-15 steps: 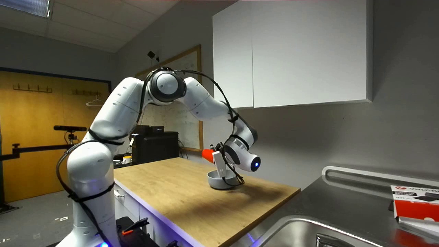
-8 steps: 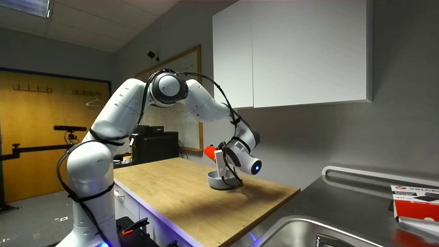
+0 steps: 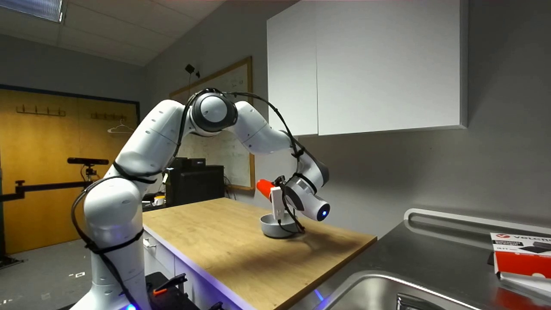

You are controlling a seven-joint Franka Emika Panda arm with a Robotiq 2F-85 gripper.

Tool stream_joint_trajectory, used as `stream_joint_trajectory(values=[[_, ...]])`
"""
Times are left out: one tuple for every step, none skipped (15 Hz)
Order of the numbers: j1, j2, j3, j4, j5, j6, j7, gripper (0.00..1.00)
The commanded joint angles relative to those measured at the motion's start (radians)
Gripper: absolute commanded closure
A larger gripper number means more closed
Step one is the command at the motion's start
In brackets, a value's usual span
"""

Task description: Pour the beans from the cup into the bowl

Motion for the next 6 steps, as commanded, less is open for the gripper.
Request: stream_joint_trajectory(values=[[-0.007,0.008,-0.011,0.041,0.007,-0.051,0.048,0.95],[-0.009,0.009,-0.013,0.044,0.006,-0.058,0.049,0.95],[-0.009,0.013,-0.014,0.047,0.007,-0.064,0.047,0.95],[-0.009,0.014,-0.017,0.047,0.005,-0.068,0.045,0.95],[-0.008,0.012,-0.019,0.044,0.003,-0.065,0.043,0.95],[-0.004,0.011,-0.022,0.042,-0.004,-0.057,0.04,0.95]])
